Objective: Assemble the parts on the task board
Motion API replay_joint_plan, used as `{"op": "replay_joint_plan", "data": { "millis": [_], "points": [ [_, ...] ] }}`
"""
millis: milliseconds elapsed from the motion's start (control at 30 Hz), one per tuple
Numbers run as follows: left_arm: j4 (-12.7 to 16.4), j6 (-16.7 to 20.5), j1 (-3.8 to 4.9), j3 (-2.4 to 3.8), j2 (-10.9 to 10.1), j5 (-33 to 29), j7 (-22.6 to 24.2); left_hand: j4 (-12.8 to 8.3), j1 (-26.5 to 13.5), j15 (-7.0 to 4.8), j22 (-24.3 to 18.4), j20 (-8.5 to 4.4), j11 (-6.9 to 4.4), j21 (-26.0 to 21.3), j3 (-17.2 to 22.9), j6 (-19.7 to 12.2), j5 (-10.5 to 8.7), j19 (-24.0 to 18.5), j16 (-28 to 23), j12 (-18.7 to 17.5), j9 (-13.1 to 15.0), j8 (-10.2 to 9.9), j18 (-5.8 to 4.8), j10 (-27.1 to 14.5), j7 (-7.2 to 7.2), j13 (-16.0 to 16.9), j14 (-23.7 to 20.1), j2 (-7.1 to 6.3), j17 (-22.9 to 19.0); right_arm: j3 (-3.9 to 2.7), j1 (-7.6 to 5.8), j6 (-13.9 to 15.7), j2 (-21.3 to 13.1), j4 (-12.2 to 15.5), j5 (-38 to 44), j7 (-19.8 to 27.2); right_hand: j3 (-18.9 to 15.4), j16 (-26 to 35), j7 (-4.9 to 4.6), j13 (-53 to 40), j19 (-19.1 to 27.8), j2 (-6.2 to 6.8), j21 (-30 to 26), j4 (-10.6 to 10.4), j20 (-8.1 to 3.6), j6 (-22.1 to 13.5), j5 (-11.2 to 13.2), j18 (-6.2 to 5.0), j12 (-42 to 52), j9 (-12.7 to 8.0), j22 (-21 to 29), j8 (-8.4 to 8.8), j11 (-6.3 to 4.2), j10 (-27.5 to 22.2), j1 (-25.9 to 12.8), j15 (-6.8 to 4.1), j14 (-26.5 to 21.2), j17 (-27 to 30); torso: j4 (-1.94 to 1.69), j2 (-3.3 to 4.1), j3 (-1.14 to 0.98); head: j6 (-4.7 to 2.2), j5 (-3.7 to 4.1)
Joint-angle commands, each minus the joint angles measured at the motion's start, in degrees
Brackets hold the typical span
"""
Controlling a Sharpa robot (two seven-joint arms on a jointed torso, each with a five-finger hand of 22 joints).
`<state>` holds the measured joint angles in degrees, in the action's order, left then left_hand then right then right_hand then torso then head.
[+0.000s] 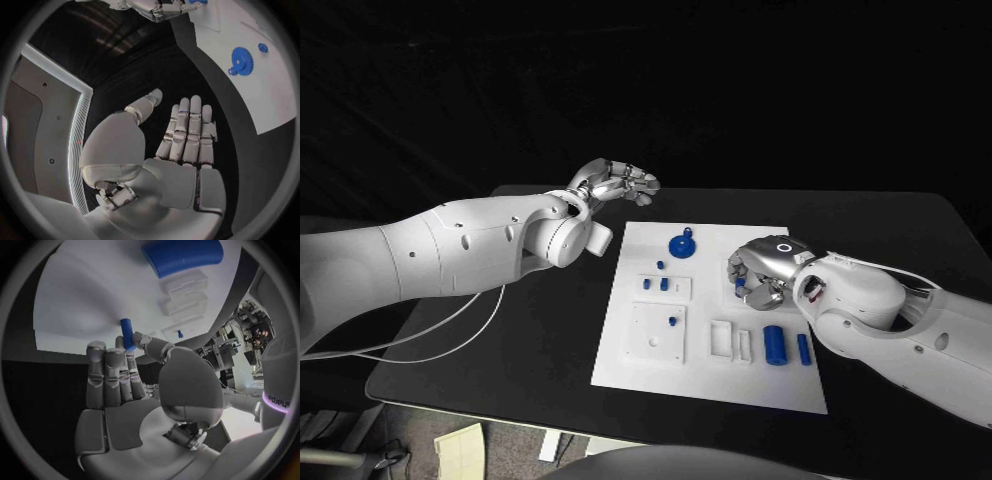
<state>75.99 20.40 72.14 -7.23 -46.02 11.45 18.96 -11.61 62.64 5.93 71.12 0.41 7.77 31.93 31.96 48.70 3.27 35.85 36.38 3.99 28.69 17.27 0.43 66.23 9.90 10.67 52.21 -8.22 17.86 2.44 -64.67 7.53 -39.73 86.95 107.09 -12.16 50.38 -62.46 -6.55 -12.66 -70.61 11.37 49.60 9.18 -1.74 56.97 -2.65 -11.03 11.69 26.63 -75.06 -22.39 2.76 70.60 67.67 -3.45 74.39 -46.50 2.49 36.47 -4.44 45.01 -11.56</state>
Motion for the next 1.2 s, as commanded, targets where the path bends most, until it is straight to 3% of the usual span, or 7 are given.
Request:
{"op": "replay_joint_plan", "data": {
  "millis": [33,167,300,567,767,967,1200],
  "points": [
    [-0.20,-0.60,0.14,0.05,0.20,-0.27,0.34,0.37,-0.46,0.23,0.09,-0.01,0.07,-0.19,-0.08,-0.51,0.14,0.35,-0.25,-0.03,-0.06,0.26,1.13,-0.33,-0.02,-0.06,0.07,-0.09,0.07,-0.39,0.00,1.70,-0.64,1.67,1.39,-0.12,0.26,-0.24,-0.02,-1.10,-0.39,-0.55,0.38,0.02,-0.18,0.50,-0.14,-3.97,0.44,0.12,-1.03,-0.40,-0.29,2.40,-0.13,-0.51,-0.01,0.06,-0.02,-0.01,0.02,0.03,-0.09],
    [-0.70,-0.59,0.14,0.06,0.62,-0.28,0.41,0.37,-0.46,0.23,0.09,-0.01,0.08,-0.19,-0.08,-0.51,0.14,0.36,-0.26,-0.03,-0.06,0.26,1.13,-0.33,-0.02,-0.06,0.07,-0.09,0.07,-1.53,-0.84,2.25,-1.04,3.94,2.31,-0.31,0.30,-0.24,-0.01,-1.14,-0.40,-0.52,0.41,0.02,-0.20,0.53,-0.14,-3.97,0.48,0.15,-1.03,-0.41,-0.30,2.42,-0.12,-0.53,0.00,0.07,0.02,-0.01,0.00,-0.08,-0.17],
    [-0.91,-0.60,0.14,0.06,0.79,-0.28,0.41,0.38,-0.46,0.23,0.10,-0.01,0.08,-0.20,-0.08,-0.51,0.14,0.36,-0.26,-0.03,-0.06,0.26,1.13,-0.33,-0.02,-0.06,0.08,-0.09,0.08,-2.10,-1.46,2.85,-1.02,5.65,3.08,-0.32,0.37,-0.24,0.06,-1.25,-0.43,-0.29,0.49,0.02,-0.23,0.69,-0.14,-3.97,0.60,0.23,-1.03,-0.48,-0.36,2.53,-0.08,-0.58,0.03,0.08,0.10,-0.02,-0.05,-0.18,-0.33],
    [-0.97,-0.61,0.14,0.06,0.81,-0.28,0.39,0.38,-0.44,0.23,0.11,-0.01,0.08,-0.22,-0.08,-0.51,0.13,0.36,-0.30,-0.02,-0.07,0.28,1.14,-0.34,-0.02,-0.07,0.08,-0.08,0.13,-2.19,-1.61,3.78,0.79,6.95,1.98,0.59,0.47,-0.25,0.10,-1.35,-0.47,-0.20,0.56,-0.07,-0.26,0.78,-0.14,-3.97,0.69,0.30,-1.01,-0.51,-0.40,2.57,-0.06,-0.62,0.07,0.10,-0.01,0.01,-0.09,-0.22,-0.48],
    [-0.97,-0.64,0.14,0.06,0.93,-0.28,0.39,0.39,-0.44,0.23,0.13,0.00,0.08,-0.24,-0.08,-0.52,0.13,0.36,-0.34,-0.02,-0.07,0.29,1.14,-0.35,-0.02,-0.07,0.08,-0.09,0.17,-2.13,-1.54,3.97,3.12,6.83,0.51,1.40,0.52,-0.25,0.10,-1.38,-0.49,-0.20,0.59,-0.12,-0.27,0.78,-0.14,-3.97,0.71,0.32,-1.00,-0.50,-0.41,2.56,-0.06,-0.63,0.08,0.10,-0.05,0.01,0.09,-0.13,-0.65],
    [-0.99,-0.69,0.14,0.06,1.24,-0.28,0.37,0.42,-0.45,0.24,0.14,0.00,0.08,-0.26,-0.09,-0.52,0.13,0.37,-0.38,-0.02,-0.08,0.30,1.14,-0.36,-0.02,-0.07,0.08,-0.07,0.21,-1.16,0.14,4.15,5.96,7.57,0.26,1.96,0.58,-0.24,0.09,-1.41,-0.49,-0.24,0.61,-0.13,-0.29,0.75,-0.14,-3.97,0.72,0.33,-0.99,-0.47,-0.41,2.51,-0.04,-0.64,0.08,0.12,-0.18,0.03,0.11,0.14,-1.42],
    [-0.91,-0.37,0.15,0.07,1.41,-0.28,0.37,0.43,-0.46,0.25,0.16,0.01,0.09,-0.28,-0.10,-0.53,0.12,0.36,-0.43,-0.02,-0.09,0.31,1.14,-0.38,-0.02,-0.08,0.06,-0.10,0.26,1.16,1.72,4.24,8.11,7.14,1.36,2.41,0.63,-0.23,0.09,-1.44,-0.50,-0.26,0.62,-0.12,-0.31,0.72,-0.14,-3.97,0.72,0.35,-0.98,-0.45,-0.41,2.47,-0.02,-0.63,0.08,0.13,-0.02,0.04,0.20,0.10,-1.80]
  ]
}}
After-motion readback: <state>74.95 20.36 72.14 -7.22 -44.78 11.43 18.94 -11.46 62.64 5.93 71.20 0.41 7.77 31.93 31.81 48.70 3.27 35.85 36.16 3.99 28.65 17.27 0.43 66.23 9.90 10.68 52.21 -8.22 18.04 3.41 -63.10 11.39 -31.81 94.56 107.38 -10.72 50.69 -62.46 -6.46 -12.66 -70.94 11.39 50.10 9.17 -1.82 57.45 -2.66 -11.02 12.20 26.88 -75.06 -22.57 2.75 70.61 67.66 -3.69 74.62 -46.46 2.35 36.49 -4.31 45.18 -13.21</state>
